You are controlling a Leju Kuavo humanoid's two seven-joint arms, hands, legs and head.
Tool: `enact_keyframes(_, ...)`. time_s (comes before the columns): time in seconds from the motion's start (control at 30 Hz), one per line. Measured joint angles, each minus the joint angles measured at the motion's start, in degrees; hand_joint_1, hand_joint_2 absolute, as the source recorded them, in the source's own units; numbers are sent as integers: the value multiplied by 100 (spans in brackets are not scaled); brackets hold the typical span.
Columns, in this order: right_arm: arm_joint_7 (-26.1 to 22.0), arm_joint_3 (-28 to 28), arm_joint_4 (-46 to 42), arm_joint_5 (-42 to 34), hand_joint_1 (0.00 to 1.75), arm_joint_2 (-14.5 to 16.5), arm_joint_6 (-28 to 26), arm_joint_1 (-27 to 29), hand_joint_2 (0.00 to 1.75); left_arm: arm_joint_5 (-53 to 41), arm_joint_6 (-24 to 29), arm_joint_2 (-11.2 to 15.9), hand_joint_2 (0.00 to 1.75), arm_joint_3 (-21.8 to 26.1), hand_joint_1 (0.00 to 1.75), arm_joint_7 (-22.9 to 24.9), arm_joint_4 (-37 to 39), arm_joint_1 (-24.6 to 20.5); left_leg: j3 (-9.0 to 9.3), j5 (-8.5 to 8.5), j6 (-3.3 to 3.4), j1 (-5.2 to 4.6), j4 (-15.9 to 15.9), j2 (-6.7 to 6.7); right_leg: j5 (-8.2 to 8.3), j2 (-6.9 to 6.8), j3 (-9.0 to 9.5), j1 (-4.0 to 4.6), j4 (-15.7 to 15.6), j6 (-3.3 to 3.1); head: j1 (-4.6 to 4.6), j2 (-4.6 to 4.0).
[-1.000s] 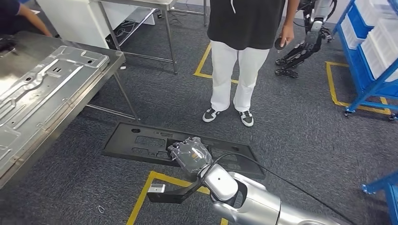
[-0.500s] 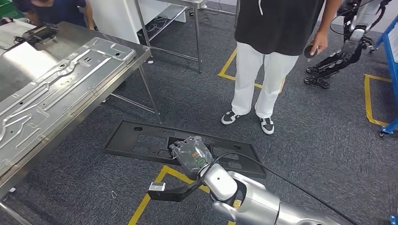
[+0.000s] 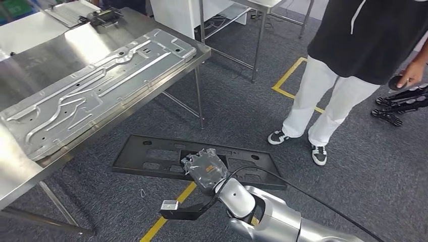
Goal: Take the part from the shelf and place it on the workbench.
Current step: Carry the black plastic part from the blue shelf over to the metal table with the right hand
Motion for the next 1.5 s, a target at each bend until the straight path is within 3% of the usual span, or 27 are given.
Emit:
enact_keyframes(0.07,8,3,2,42,175,-2,10,-10,175,-3,-1,-1,175,0,0,1,0,5,0,-19,-38,12,26,-175,437,247,360,-40,-851,0,1,0)
enact_keyframes(0.13,7,9,4,65,175,-3,15,-18,175,-10,-1,-2,175,0,0,5,0,1,-36,-28,-99,19,48,-309,587,433,545,-57,-1285,-20,1,0)
enact_keyframes(0.2,-3,20,4,81,175,2,24,-21,175,-15,-1,1,175,0,0,11,0,14,-72,-16,-167,42,39,-425,586,342,559,-33,-1318,-78,-1,0)
enact_keyframes(0.23,-9,22,4,87,175,10,27,-25,175,-16,-1,0,175,-1,0,13,0,26,-92,-32,-198,48,62,-402,592,275,573,-28,-1332,-113,-1,0)
enact_keyframes(0.3,-16,25,4,98,175,26,29,-39,175,-26,2,-3,175,-1,0,15,0,23,-250,-203,-256,41,385,-121,594,125,612,-31,-1363,-184,-20,0)
enact_keyframes(0.37,-20,33,4,113,175,28,38,-46,175,-34,7,-8,175,0,0,16,0,-2,-629,-533,-306,42,1148,239,569,-34,644,-6,-1369,-229,-42,0)
enact_keyframes(0.43,-27,50,8,125,175,27,57,-42,175,-34,9,-8,175,1,0,17,0,-6,-963,-711,-325,56,1766,355,539,-200,664,23,-1368,-236,-45,0)
enact_keyframes(0.47,-30,56,9,126,175,27,66,-40,175,-34,9,-8,175,1,0,17,0,3,-979,-658,-316,55,1772,378,522,-276,678,32,-1367,-232,-45,0)
enact_keyframes(0.53,-34,61,11,127,175,27,70,-41,175,-32,9,-7,175,1,0,16,0,22,-648,-308,-259,29,1109,477,480,-418,726,45,-1368,-213,-46,0)
enact_keyframes(0.57,-36,61,11,127,175,27,70,-44,175,-27,10,-7,175,1,0,14,0,18,-425,-159,-213,-15,679,616,456,-483,753,58,-1369,-198,-46,0)
enact_keyframes(0.6,-38,61,11,128,175,27,71,-48,175,-21,10,-6,175,2,0,11,0,11,-252,-56,-169,-55,345,724,433,-545,774,72,-1370,-178,-44,0)
enact_keyframes(0.67,-39,65,12,129,175,29,74,-55,175,-5,9,-8,175,2,0,6,0,5,-135,-27,-108,-122,95,819,398,-647,796,97,-1375,-137,-42,0)
enact_keyframes(0.73,-39,69,13,129,175,36,77,-60,175,0,8,-11,175,2,0,4,0,21,-125,-12,-76,-102,72,683,357,-696,814,97,-1369,-89,-42,1)
enact_keyframes(0.8,-39,71,12,133,175,37,82,-65,175,-1,8,-19,175,4,0,-4,0,19,-87,-3,-15,-60,47,551,200,-450,726,76,-1118,-38,-35,1)
enact_keyframes(0.87,-35,74,13,140,175,25,109,-49,175,16,8,-26,175,12,0,-27,0,-4,-62,-7,50,-41,41,407,-127,-129,366,53,-392,-4,-23,0)
enact_keyframes(0.93,-26,81,15,144,175,7,154,-13,175,33,4,-28,175,20,0,-55,0,-8,-53,-12,75,-42,42,242,-337,-52,-54,46,312,16,-15,0)
enact_keyframes(0.97,-22,85,15,145,175,-1,172,1,175,34,1,-30,175,21,0,-63,0,3,-46,-13,75,-41,42,153,-282,-45,-144,45,392,20,-14,0)
enact_keyframes(1.0,-19,88,15,146,175,-6,185,8,175,34,-2,-32,175,22,0,-69,0,16,-36,-14,72,-39,43,64,-108,-29,-107,41,213,16,-13,0)
enact_keyframes(1.03,-19,91,15,149,175,-10,192,8,175,34,-4,-36,175,22,0,-72,0,24,-24,-18,66,-35,45,-24,133,17,34,33,-159,7,-13,0)
enact_keyframes(1.1,-18,95,15,169,175,-17,210,-1,175,36,-5,-43,175,24,0,-79,0,24,-18,-29,37,-38,57,-189,524,249,385,1,-989,-20,-13,0)
enact_keyframes(1.17,-19,101,15,213,175,-21,259,-9,175,37,-5,-45,175,26,0,-85,0,26,-41,-35,-16,-40,64,-312,622,362,534,-3,-1325,-55,-14,0)
enact_keyframes(1.23,-14,105,11,276,175,-20,344,-39,175,37,-7,-40,175,28,0,-87,0,56,-70,-36,-78,-30,66,-400,632,231,549,5,-1348,-111,-15,1)
enact_keyframes(1.3,3,107,-11,364,175,-23,454,-109,175,36,-9,-43,175,31,0,-89,0,92,-160,-160,-143,-41,253,-211,642,109,570,-10,-1374,-178,-32,1)
enact_keyframes(1.37,25,108,-48,456,175,-40,584,-198,175,36,-8,-50,175,39,0,-90,0,91,-464,-494,-218,-28,908,153,629,-14,593,-7,-1386,-228,-56,0)
enact_keyframes(1.43,34,115,-87,528,175,-77,712,-282,175,36,-8,-50,175,62,0,-90,0,85,-841,-767,-289,23,1653,320,601,-164,613,7,-1386,-251,-63,0)
enact_keyframes(1.47,34,120,-112,554,175,-96,763,-318,175,36,-8,-50,175,72,0,-90,0,93,-922,-773,-315,49,1791,347,585,-240,625,8,-1385,-249,-63,0)
enact_keyframes(1.5,38,123,-139,575,175,-111,805,-349,175,36,-7,-49,175,78,0,-90,0,102,-880,-678,-332,70,1689,374,567,-309,641,7,-1385,-239,-63,0)
